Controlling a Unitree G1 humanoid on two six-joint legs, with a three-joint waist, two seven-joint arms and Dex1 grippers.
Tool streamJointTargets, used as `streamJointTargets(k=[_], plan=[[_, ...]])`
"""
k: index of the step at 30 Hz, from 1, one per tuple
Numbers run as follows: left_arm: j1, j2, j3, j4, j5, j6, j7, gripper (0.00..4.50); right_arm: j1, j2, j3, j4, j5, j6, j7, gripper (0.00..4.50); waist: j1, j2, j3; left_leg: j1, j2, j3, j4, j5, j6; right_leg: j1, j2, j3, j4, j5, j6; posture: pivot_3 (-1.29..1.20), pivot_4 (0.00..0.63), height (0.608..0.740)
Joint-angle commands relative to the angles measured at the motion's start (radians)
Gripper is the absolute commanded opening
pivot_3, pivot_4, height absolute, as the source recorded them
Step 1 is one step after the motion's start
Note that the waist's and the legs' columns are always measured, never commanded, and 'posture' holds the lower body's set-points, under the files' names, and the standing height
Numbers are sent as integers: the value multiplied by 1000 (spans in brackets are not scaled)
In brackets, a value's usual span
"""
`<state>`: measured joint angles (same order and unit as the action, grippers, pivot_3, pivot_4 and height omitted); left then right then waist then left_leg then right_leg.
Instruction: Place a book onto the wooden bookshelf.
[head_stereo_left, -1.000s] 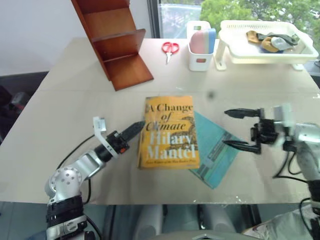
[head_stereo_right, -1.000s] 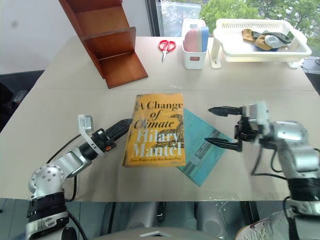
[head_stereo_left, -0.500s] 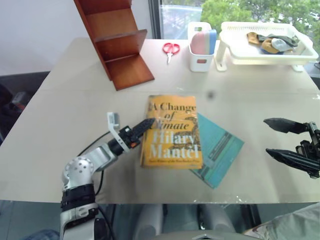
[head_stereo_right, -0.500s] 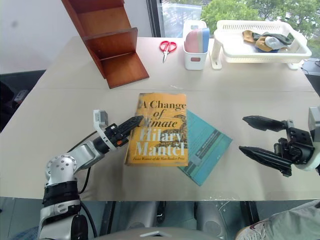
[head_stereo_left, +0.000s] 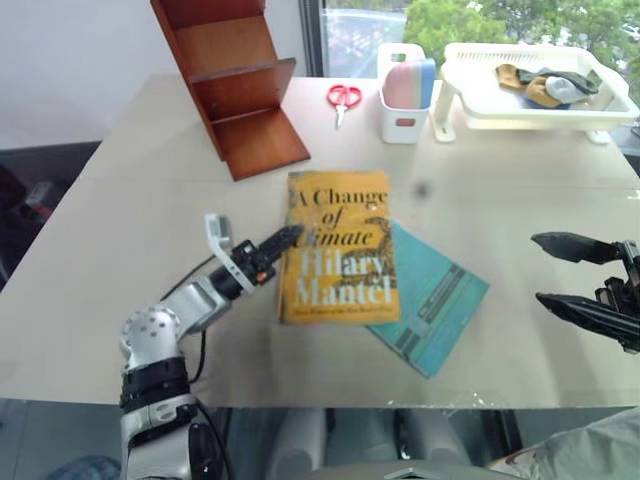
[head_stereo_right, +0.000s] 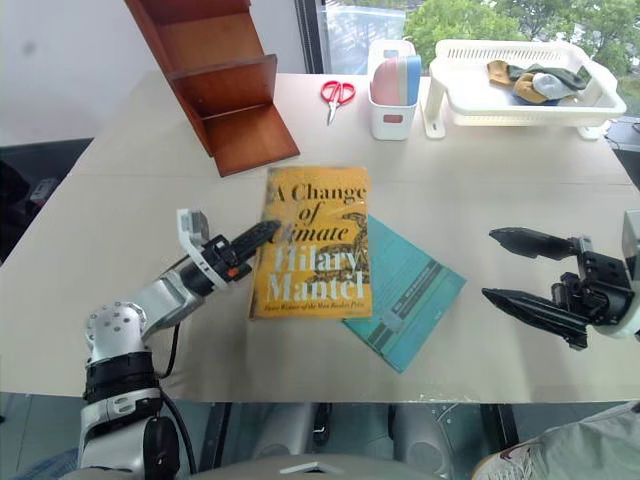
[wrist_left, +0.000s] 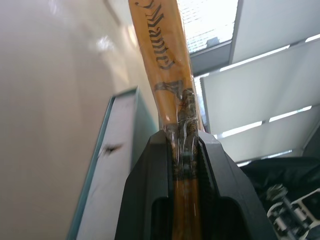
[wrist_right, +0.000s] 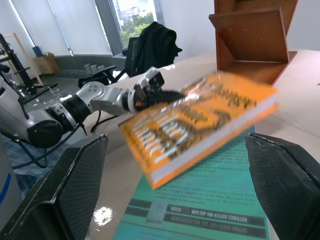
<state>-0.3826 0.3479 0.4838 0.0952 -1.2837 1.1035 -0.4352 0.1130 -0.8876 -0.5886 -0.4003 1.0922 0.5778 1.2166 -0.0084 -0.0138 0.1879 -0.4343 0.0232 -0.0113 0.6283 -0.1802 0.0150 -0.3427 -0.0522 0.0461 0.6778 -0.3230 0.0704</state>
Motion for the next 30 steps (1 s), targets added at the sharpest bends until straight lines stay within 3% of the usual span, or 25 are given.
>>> streamJointTargets(k=[1,7,10,14,18,23,30], plan=[[-111,34,35,-73,-52,-38,63,124,-34,-12,-32,41,-4,-18,31,4500,2,-1,1,0,0,0,0,0,0,0,0,0,0,0,0,0,150,740],[-435,117,-23,-90,62,-173,57,124,-154,-62,-47,222,73,83,81,4500,1,-5,3,-2,-2,0,2,0,0,0,1,-1,0,0,0,0,150,740],[-581,189,-189,-94,280,-297,-55,124,-247,-90,-51,363,88,115,116,4500,0,-5,3,-2,-3,2,1,0,0,0,1,0,-3,0,0,0,150,740],[-818,166,-323,6,505,-491,-111,124,-384,-78,-44,491,82,118,126,4500,3,-5,4,-5,-3,3,0,0,0,-2,3,-2,-5,0,0,0,150,740],[-971,175,-545,111,872,-825,-208,124,-470,-61,-36,551,75,117,144,4500,-1,-4,3,-7,-3,4,-1,2,-3,-2,3,-2,-9,0,0,0,150,740],[-1072,210,-712,229,1187,-1076,-271,124,-537,-70,-34,639,51,119,206,4500,0,-2,4,-14,-3,3,-2,3,-5,-7,3,-3,-14,0,1,0,150,740],[-1211,273,-844,424,1501,-1214,-304,124,-700,-63,10,842,-3,112,299,4500,-4,2,7,-25,-3,6,-1,3,-5,-22,4,-1,-8,0,0,0,150,740]])
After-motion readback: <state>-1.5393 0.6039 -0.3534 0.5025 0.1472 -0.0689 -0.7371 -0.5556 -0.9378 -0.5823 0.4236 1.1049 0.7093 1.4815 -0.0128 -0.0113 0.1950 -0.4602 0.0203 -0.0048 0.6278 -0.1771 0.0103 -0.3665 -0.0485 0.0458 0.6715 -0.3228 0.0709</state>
